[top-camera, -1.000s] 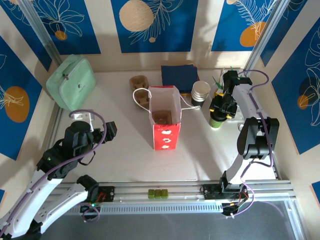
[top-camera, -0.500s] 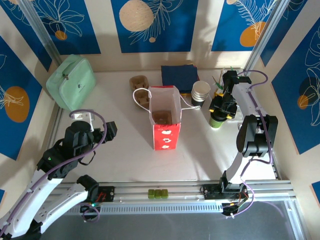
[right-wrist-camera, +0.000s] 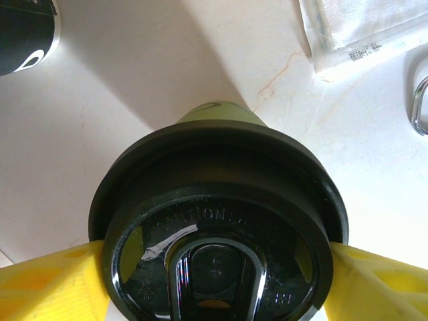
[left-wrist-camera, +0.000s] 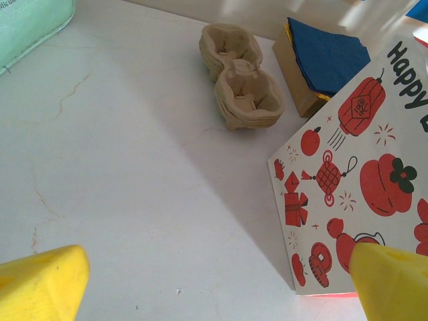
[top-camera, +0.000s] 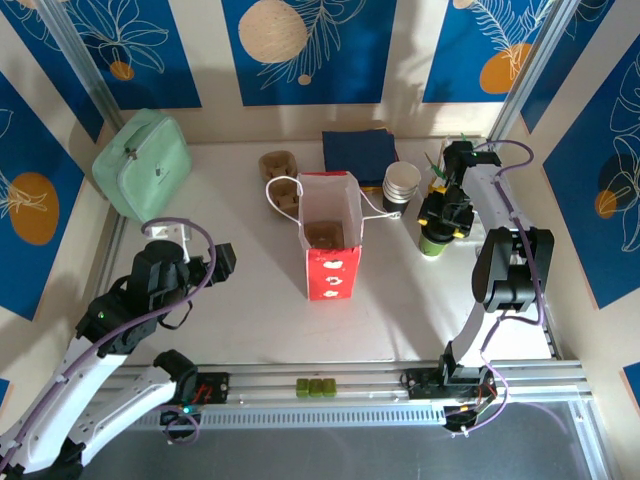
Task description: Pack the takeout coffee
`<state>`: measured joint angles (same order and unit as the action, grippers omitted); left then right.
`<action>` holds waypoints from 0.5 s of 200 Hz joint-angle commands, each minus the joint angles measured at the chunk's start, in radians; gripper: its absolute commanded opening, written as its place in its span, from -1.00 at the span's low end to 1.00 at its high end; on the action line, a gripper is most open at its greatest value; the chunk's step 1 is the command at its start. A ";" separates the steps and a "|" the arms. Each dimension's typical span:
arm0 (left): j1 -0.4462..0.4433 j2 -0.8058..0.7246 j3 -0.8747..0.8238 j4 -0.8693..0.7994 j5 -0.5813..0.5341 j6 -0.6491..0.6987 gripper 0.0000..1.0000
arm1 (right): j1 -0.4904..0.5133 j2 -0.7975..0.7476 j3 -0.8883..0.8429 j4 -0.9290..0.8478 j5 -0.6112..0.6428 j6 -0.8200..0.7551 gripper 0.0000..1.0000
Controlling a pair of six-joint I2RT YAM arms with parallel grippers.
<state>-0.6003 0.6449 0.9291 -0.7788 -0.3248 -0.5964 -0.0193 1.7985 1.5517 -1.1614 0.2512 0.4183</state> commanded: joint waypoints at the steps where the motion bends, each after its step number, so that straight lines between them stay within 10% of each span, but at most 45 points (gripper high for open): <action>1: 0.001 -0.008 0.011 -0.011 0.006 -0.005 0.99 | 0.013 0.052 -0.018 -0.035 -0.044 -0.005 0.52; 100: -0.001 -0.025 0.023 -0.033 0.003 -0.011 0.99 | 0.048 -0.042 0.043 -0.152 -0.030 -0.006 0.47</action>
<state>-0.6003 0.6334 0.9291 -0.7948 -0.3225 -0.5972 0.0158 1.7977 1.5642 -1.2205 0.2543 0.4152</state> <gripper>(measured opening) 0.994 0.737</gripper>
